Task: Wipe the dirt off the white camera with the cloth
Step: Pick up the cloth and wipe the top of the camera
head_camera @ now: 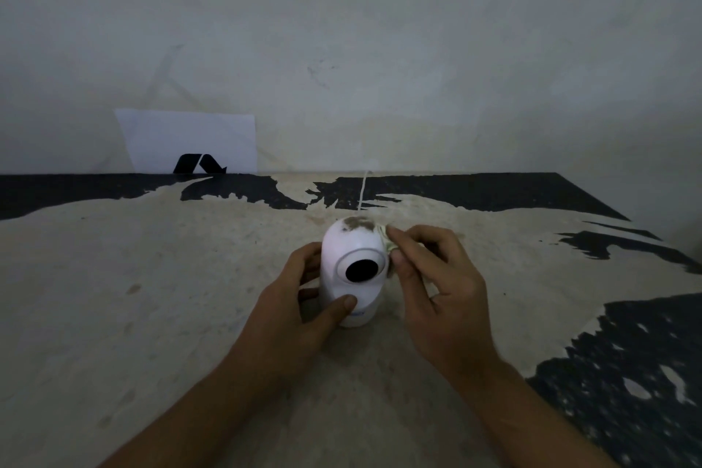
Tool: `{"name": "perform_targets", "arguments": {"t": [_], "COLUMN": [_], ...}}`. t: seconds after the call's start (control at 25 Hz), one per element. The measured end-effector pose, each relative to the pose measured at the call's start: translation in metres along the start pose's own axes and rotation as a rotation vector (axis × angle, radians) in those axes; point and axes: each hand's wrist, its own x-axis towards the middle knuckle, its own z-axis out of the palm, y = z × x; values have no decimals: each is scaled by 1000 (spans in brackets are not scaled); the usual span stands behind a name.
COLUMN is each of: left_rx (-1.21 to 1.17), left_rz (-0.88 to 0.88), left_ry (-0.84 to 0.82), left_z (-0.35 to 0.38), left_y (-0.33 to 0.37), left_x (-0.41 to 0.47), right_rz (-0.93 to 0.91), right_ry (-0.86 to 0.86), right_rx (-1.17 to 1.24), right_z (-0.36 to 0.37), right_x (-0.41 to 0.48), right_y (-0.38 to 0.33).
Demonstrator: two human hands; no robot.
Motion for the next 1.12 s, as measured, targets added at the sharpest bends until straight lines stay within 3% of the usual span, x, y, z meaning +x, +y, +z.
{"name": "perform_targets", "arguments": {"t": [0.4,0.56,0.84,1.12], "left_rx": [-7,8,28,-15], "left_rz": [3,10,-9,3], "left_ry": [-2,0,5,-2], "left_z": [0,0,1,0], "left_y": [1,0,-1,-1], "left_x": [1,0,1,-1], "right_rz": [50,109,-106,42], "right_ry": [-102,-69,-160,-100], "right_rx": [52,12,-134,-99], "right_z": [1,-1,-2,-7], "right_x": [-3,-1,-7,-2], "right_y": [-8,-6,-9,11]}}
